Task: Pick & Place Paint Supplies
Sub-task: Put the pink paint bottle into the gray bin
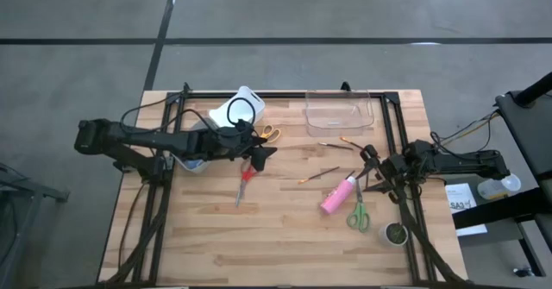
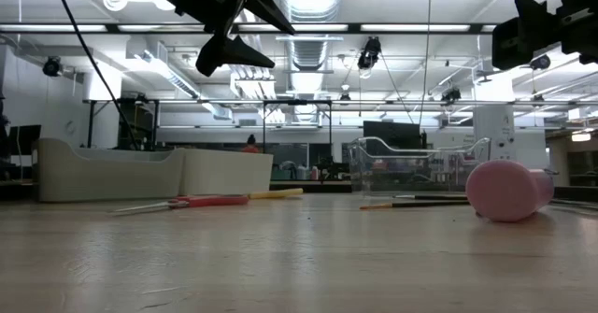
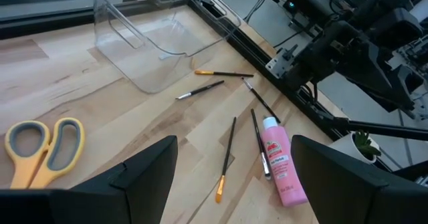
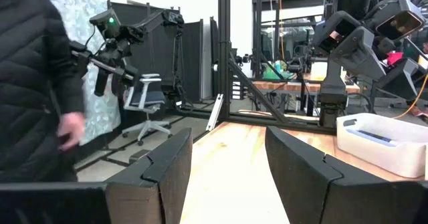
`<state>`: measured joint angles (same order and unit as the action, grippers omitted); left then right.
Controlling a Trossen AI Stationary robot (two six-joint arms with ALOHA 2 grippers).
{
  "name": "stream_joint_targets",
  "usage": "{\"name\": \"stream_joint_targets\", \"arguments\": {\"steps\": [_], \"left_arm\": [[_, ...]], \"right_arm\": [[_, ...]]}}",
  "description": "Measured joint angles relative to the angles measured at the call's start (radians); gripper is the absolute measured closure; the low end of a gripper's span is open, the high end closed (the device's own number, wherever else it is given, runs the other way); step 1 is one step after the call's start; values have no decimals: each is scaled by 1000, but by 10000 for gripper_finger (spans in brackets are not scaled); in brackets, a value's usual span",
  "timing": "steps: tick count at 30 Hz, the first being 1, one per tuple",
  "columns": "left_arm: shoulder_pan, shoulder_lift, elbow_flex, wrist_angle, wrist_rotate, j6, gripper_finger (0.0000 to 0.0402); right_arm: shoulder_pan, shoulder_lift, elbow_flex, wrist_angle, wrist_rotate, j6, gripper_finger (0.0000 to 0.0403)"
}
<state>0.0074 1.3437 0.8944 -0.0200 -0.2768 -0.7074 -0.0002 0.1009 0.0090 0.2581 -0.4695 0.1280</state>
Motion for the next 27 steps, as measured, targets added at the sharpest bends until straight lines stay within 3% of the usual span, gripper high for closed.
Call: {"name": "stream_joint_targets", "arguments": {"steps": [8,14,24,27], "left_arm": [[0,0,-1,-1,0,0,98],[1,0,-1,-2,0,0,98],[1,0,-1,-6,0,0,98],[0,0,-1,-6,0,0,98]], "right_arm": [[0,0,0,2,132,-59,215],[2,-2,0,62,98,388,215],[2,-1,0,205,207,702,215],[2,-2,0,239,232,729,215]]}}
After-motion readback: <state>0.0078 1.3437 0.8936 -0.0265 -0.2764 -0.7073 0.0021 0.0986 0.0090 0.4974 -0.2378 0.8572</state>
